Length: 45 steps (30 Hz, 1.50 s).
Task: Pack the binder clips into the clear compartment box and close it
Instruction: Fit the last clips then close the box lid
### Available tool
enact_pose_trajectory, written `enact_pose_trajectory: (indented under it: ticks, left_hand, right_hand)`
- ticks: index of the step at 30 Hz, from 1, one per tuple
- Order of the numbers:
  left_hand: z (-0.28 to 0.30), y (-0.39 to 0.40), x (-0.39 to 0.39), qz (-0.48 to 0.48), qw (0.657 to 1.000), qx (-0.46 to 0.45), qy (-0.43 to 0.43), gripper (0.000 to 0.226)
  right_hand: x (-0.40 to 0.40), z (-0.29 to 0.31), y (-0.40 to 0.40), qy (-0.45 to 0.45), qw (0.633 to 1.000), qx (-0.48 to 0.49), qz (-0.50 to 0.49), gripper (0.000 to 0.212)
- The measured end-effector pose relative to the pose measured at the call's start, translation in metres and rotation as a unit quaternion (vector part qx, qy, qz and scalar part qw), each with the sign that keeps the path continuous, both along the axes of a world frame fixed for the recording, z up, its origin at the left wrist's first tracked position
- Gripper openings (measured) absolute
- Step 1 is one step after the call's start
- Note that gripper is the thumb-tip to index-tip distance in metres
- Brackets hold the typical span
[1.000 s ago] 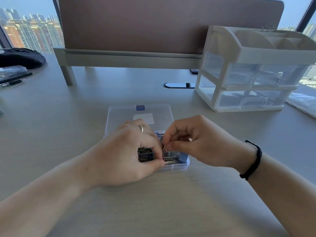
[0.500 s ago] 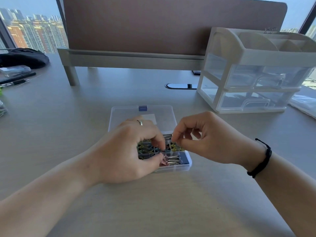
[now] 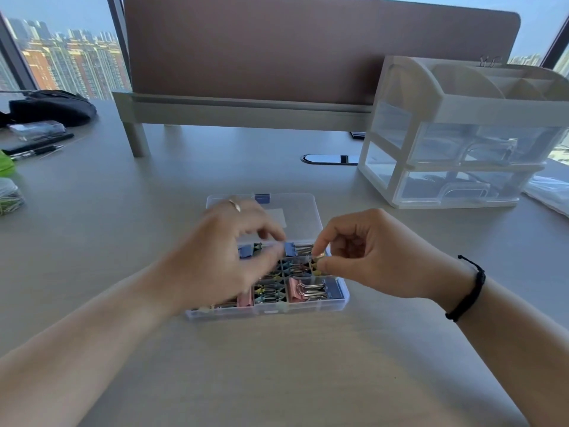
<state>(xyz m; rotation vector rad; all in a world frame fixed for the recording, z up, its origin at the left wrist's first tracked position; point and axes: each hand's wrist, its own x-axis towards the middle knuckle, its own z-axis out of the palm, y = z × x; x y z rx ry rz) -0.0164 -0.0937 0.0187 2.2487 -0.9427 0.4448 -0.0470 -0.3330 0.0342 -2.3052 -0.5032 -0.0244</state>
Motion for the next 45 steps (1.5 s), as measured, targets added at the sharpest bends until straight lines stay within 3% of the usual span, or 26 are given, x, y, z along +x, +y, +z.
enact_pose_trajectory:
  ticks: [4,8,15,19,29,38,40,42,45]
  left_hand:
    - [0.001,0.028,0.031,0.19,0.966,-0.163,0.059,0.012]
    - [-0.015,0.053,0.037,0.271,0.904,-0.224,0.243,0.028]
    - [-0.014,0.046,0.017,0.233,0.917,-0.129,0.297,0.046]
    - [-0.013,0.047,0.018,0.211,0.92,-0.141,0.3,0.059]
    - [-0.012,0.057,0.018,0.186,0.922,-0.229,0.252,0.03]
    - [-0.007,0.074,0.022,0.129,0.905,-0.23,0.334,0.029]
    - [-0.003,0.072,0.018,0.111,0.9,-0.237,0.348,0.035]
    - [0.003,0.068,0.013,0.089,0.901,-0.246,0.346,0.042]
    - [0.008,0.065,0.005,0.032,0.923,-0.203,0.325,0.033]
  right_hand:
    - [0.013,-0.009,-0.005,-0.059,0.989,0.072,-0.112,0.004]
    - [0.027,-0.027,-0.001,-0.011,0.961,0.147,-0.235,0.008]
    - [0.041,-0.031,0.014,0.055,0.939,0.196,-0.276,0.02]
    - [0.039,-0.028,0.019,0.076,0.948,0.184,-0.249,0.023]
    - [0.032,-0.026,0.009,0.09,0.951,0.25,-0.159,0.023]
    - [0.024,-0.023,0.005,0.079,0.927,0.342,-0.136,0.037]
    - [0.024,-0.023,0.003,0.085,0.928,0.34,-0.124,0.036]
    - [0.023,-0.025,0.001,0.104,0.935,0.325,-0.093,0.018]
    - [0.018,-0.023,0.0,0.111,0.957,0.263,-0.052,0.035]
